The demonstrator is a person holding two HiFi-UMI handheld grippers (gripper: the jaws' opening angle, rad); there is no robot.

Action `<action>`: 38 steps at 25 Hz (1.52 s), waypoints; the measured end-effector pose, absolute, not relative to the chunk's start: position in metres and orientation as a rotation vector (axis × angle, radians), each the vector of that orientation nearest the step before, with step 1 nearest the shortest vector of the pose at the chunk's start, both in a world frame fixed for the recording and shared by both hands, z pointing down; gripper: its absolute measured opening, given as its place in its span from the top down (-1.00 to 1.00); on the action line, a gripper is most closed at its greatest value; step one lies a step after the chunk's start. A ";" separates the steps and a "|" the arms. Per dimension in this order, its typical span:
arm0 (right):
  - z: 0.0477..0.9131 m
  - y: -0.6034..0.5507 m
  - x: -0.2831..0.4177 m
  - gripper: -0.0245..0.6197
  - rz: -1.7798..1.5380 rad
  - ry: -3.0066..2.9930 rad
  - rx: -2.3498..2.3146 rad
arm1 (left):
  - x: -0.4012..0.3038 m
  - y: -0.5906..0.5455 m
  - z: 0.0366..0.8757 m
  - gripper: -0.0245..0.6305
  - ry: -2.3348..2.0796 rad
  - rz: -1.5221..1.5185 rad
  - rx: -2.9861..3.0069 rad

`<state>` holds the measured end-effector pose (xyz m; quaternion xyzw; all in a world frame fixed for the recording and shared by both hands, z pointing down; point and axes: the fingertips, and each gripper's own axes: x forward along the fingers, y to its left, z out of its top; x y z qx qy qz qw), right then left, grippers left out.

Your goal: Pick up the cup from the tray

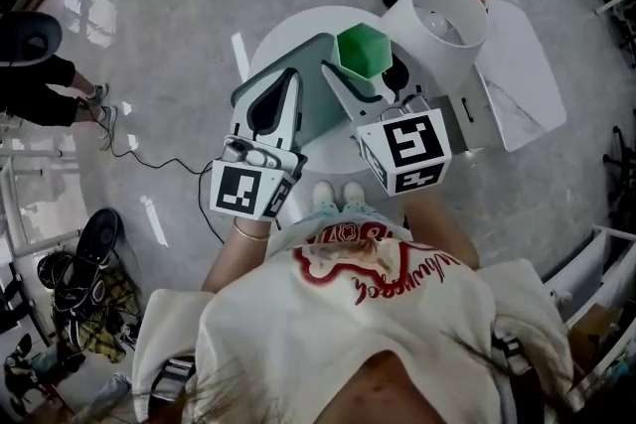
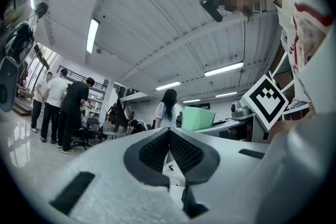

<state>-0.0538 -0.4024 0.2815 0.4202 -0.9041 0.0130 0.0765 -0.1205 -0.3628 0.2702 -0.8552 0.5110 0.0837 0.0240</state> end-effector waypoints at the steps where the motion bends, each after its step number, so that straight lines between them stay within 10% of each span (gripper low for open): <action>1: 0.283 -0.401 -0.054 -0.05 0.040 -2.709 1.260 | -0.120 -0.360 0.271 0.88 1.586 0.258 -2.650; 38: 0.346 -0.141 -0.003 -0.05 0.169 -2.664 1.258 | -0.074 -0.086 0.294 0.88 1.592 0.300 -2.651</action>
